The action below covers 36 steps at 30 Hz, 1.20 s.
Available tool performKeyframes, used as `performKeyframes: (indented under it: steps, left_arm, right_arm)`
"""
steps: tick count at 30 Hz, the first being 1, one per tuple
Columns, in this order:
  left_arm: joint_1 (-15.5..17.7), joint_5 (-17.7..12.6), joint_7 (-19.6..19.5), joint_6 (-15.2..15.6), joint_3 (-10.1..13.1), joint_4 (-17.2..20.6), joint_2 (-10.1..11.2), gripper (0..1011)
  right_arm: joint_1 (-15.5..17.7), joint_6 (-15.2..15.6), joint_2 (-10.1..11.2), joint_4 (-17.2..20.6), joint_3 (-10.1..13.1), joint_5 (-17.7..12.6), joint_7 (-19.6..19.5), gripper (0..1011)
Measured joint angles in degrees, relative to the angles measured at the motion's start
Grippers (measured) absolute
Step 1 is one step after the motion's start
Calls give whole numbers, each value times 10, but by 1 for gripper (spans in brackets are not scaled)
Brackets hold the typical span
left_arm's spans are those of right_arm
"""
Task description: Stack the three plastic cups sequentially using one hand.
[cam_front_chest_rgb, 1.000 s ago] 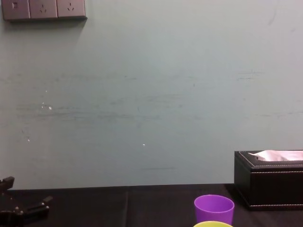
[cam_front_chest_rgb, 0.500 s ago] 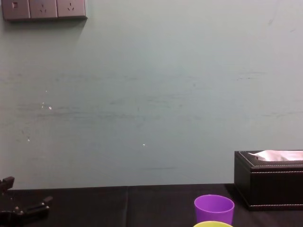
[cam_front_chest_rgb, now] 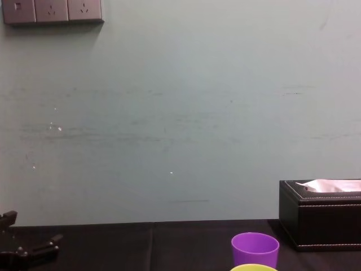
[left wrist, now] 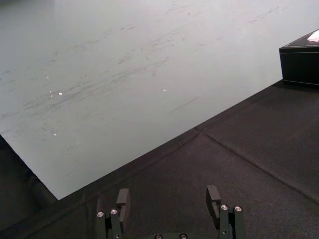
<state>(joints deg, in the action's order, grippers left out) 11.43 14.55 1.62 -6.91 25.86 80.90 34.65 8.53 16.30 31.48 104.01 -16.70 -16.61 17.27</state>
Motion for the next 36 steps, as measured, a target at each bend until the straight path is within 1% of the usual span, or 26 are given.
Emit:
performKeyframes:
  steps: [6,20,22,23,25,26,27,30,31,36]
  left_arm:
    - [0,0,0,0,0,0,0,1000]
    - [0,0,0,0,0,0,0,1000]
    - [0,0,0,0,0,0,0,1000]
    - [0,0,0,0,0,0,0,1000]
    - [0,0,0,0,0,0,0,1000]
    - [0,0,0,0,0,0,0,1000]
    - [0,0,0,0,0,0,0,1000]
    - [0,0,0,0,0,0,0,1000]
    - [0,0,0,0,0,0,0,1000]
    - [0,0,0,0,0,0,0,1000]
  right_arm:
    - [-1,3,-10,-4,2,7,4,1003]
    - [-1,3,-9,-4,2,7,5,994]
    - [-1,3,-9,-4,2,7,5,969]
    - [-1,3,-9,-4,2,7,5,932]
    - [-1,3,-9,-4,2,7,5,890]
    - [-1,3,-9,-4,2,7,5,890]
    - [-1,3,-9,-4,2,6,5,840]
    - [-1,3,-9,-4,2,6,5,771]
    - [-1,3,-9,-4,2,6,5,731]
    - [-1,3,-8,-3,1,6,5,710]
